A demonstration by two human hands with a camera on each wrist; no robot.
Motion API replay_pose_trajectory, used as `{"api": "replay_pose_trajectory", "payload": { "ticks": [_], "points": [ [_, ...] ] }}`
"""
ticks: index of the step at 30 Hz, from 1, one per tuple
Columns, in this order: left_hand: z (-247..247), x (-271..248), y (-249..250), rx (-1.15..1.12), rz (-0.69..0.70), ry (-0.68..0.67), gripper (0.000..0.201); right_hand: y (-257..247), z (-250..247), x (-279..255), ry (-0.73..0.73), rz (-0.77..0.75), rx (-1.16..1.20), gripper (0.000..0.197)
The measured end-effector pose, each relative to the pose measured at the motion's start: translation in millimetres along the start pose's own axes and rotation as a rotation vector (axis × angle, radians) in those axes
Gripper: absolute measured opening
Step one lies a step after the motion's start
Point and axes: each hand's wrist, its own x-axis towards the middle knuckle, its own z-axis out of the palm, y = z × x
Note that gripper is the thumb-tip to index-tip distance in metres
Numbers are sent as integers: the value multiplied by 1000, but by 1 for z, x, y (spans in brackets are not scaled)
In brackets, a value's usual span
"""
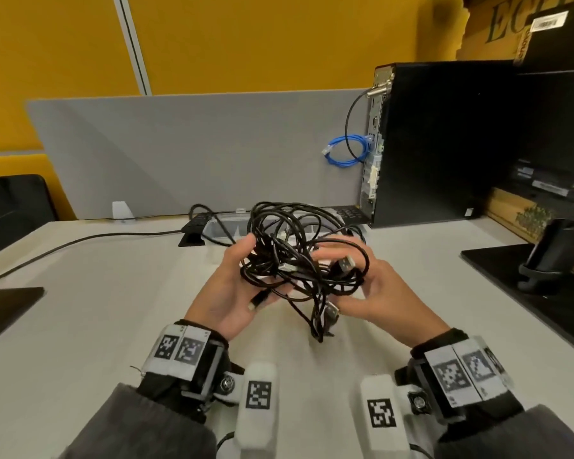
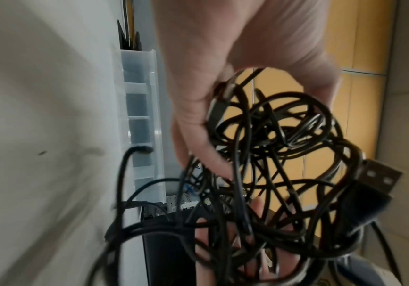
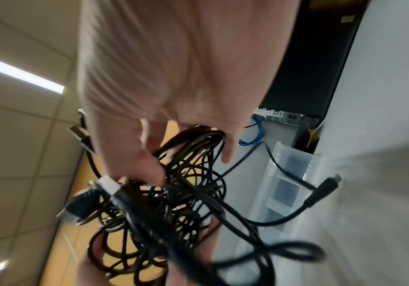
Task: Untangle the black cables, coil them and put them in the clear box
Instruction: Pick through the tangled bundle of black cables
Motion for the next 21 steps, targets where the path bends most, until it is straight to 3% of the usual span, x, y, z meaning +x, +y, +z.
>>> {"api": "replay_pose_trajectory", "payload": {
  "ticks": [2, 5, 10, 14, 19, 21],
  "points": [
    [-4, 1, -1, -46, 107, 5, 72, -3, -2, 1, 136, 78, 192, 68],
    [-7, 4, -5, -103, 237, -59, 66, -2, -3, 5, 357, 270, 484, 65],
    [-7, 5, -7, -30, 249, -141, 62, -2, 2, 6, 233, 592, 772, 35],
    [-9, 7, -6, -33, 194, -96, 72, 0, -1, 4, 155, 562, 759, 33],
    [-12, 2, 7, 173, -59, 89, 34, 1, 2, 7, 302, 429, 697, 23],
    [-14, -3, 11, 92, -149, -15, 33, 3, 5, 7, 350, 403, 609, 24]
  ]
}}
